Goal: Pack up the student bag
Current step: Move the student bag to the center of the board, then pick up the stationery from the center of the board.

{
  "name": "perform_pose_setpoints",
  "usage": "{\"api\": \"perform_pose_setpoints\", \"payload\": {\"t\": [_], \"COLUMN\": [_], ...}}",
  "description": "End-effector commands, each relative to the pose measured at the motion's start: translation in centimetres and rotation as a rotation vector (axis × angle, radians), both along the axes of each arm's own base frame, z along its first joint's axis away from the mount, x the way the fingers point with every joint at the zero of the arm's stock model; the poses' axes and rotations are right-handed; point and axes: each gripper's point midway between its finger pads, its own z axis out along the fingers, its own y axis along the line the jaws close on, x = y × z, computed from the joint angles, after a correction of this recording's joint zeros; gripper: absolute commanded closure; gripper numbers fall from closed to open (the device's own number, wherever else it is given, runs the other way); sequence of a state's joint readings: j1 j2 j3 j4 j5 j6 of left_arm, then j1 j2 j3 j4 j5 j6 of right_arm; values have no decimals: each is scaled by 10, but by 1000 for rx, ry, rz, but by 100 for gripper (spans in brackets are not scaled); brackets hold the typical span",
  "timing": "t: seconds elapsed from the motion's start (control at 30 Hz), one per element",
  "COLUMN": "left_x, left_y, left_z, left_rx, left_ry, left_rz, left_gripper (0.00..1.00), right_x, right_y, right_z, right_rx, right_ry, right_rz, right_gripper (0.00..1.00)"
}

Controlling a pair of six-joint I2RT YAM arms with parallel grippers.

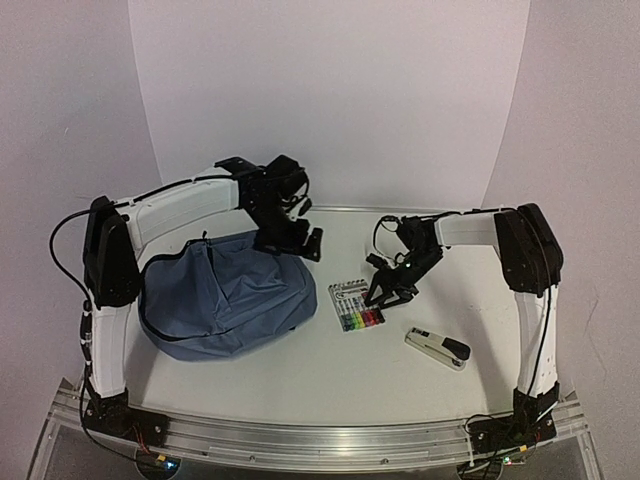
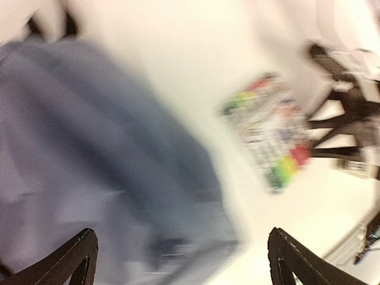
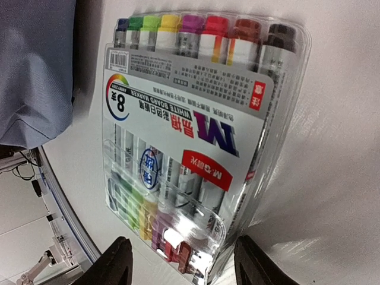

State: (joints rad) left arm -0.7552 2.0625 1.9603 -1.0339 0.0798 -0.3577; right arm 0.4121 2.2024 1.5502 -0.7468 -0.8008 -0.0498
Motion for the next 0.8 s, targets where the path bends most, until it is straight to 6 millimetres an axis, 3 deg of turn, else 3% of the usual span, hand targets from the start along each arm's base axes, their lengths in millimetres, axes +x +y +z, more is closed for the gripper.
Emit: {"api": "perform_pose_setpoints", "payload": {"t": [0.0,0.13,0.3,0.4,0.57,0.77], "left_x": [-45,-63,-64,-64,-57,-49], "left_y": [-89,-117,-123,-122,-115,-110], "left_z": [11,-9,-29,-54,-82,-99], "left_rx": [-220,-309,-323,-286,-261,-310], "left_ry": [98,201,259,322,375,398], "left_rz": [-94,-86,-55,1,92,139], "left_gripper": [0,0,0,0,0,4], "right_x": [-11,-10,14,26,32,20], "right_y": [-14,-16,-21,-25,-26,-17], "right_z": [-11,-6,21,27,14,-1], "right_rx": [-68,-72,-39,-38,-55,-37], "right_ry": [41,39,-33,-70,-76,-15], "right_rz": [-23,-43,-147,-168,-169,-167], "right_gripper": [43,44,42,42,42,44]}}
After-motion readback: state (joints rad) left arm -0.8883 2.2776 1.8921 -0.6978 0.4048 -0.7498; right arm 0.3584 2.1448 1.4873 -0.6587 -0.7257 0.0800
